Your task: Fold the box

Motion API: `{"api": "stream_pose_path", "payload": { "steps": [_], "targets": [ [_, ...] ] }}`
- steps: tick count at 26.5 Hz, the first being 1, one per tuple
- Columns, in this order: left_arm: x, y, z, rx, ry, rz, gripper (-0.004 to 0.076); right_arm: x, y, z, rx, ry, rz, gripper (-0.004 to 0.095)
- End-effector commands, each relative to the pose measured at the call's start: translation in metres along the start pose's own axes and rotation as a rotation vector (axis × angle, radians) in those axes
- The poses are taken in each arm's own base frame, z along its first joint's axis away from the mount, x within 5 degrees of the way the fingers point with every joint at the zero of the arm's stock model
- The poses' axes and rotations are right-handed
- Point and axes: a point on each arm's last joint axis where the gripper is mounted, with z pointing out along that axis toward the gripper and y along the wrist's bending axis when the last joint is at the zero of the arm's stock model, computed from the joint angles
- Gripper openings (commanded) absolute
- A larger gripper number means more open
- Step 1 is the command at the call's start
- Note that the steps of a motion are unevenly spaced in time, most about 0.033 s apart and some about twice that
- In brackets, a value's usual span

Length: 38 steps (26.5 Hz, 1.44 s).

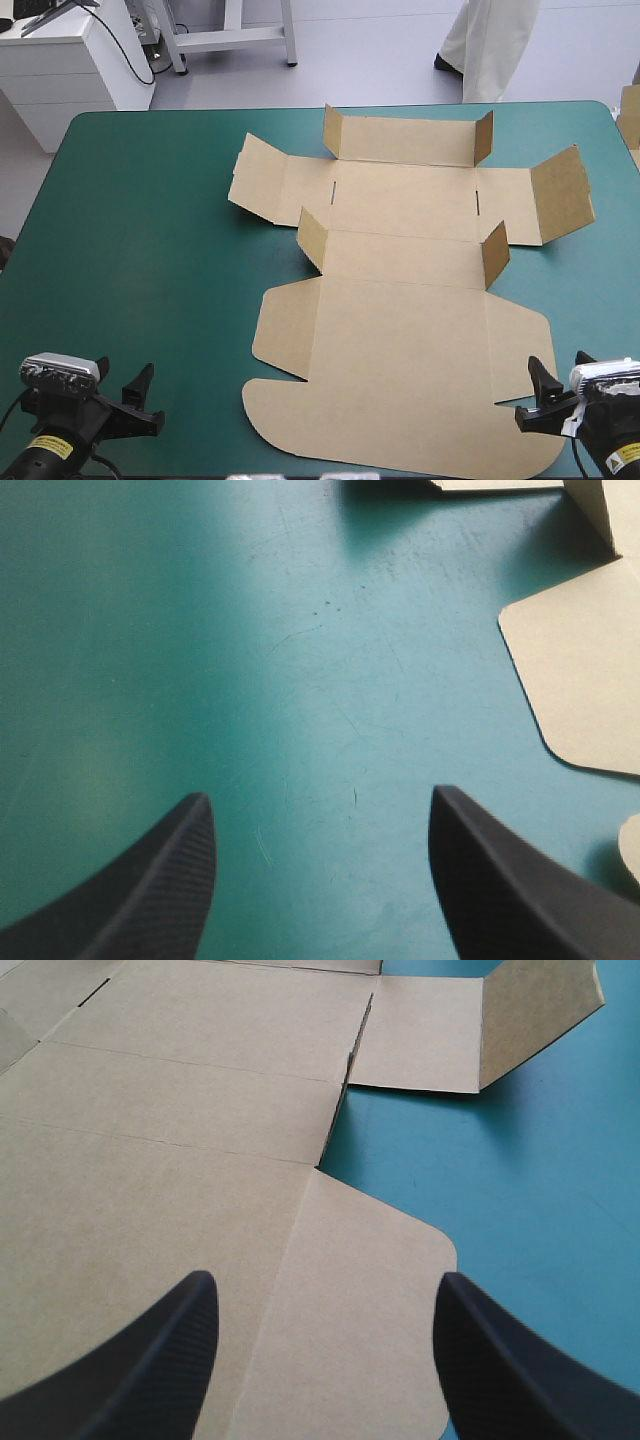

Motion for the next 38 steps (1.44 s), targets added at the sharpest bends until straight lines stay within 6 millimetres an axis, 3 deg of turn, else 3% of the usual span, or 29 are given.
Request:
{"api": "stream_pose_path", "payload": {
  "steps": [1,17,26,31,38],
  "targets": [
    [-0.013,0.000,-0.004,0.000,-0.082,-0.013,0.0442,-0.012,-0.001,-0.003,0.009,-0.078,-0.008,0.0572],
    [-0.013,0.000,-0.004,0.000,-0.082,-0.013,0.0442,-0.018,0.000,-0.003,0.005,-0.029,0.021,0.0572],
    [-0.013,-0.001,-0.004,0.006,-0.083,-0.020,0.0442,-0.084,-0.001,0.007,0.006,0.079,0.059,0.0572],
    [-0.013,-0.001,-0.004,0.006,-0.083,-0.020,0.0442,-0.140,-0.002,0.033,0.008,0.183,0.059,0.0572],
    [-0.013,-0.001,-0.004,0.006,-0.081,-0.022,0.0442,-0.195,-0.002,0.062,0.009,0.255,0.055,0.0582]
  ]
}}
